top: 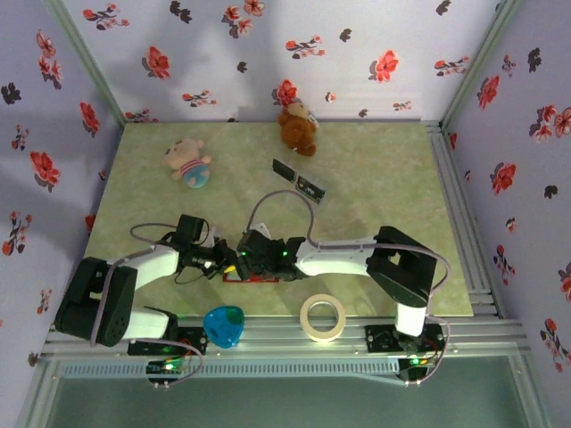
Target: Put the credit cards into the card holder
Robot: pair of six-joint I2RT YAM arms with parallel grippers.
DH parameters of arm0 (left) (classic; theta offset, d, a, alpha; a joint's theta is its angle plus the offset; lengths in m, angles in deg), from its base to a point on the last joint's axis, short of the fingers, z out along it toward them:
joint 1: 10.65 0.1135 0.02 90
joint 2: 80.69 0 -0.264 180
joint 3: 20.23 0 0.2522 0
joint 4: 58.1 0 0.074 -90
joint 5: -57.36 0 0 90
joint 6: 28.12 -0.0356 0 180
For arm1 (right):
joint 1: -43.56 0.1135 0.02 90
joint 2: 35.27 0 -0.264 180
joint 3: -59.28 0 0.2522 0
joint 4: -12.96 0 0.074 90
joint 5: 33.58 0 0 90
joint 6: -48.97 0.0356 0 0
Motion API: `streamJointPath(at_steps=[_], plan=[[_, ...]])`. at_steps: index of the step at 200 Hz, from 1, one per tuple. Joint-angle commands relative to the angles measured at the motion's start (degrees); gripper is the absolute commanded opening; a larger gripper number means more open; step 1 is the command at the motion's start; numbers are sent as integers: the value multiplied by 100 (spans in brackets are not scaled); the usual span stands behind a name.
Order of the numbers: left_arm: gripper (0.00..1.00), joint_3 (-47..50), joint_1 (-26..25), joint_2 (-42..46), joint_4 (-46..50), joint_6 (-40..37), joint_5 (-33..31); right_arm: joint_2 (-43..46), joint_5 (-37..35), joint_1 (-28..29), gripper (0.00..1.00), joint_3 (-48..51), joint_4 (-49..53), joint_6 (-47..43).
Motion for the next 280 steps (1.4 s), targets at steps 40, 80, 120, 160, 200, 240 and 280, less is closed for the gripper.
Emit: streamJointPath(at_steps=[40,80,120,160,200,240,280], plan=[[0,175,-75,-167,379,-19,-119,-591,-744,-87,94,-470,535,168],[0,175,-76,-176,395,-40,-111,-740,-810,-173,93,-411,550,342],[0,210,-76,-159,379,-39,-104,-659,-923,-256,92,-296,517,556],[0,246,-75,-132,384,-32,-108,-590,-968,-358,92,-141,474,723],[0,260,-77,-97,406,-26,-115,-476,-1039,-359,92,-108,658,802],[0,289,-84,-53,406,4,-146,-254,-1188,-363,92,-69,811,882],[0,315,-84,-27,379,38,-146,-271,-1228,-378,90,-27,841,1199]])
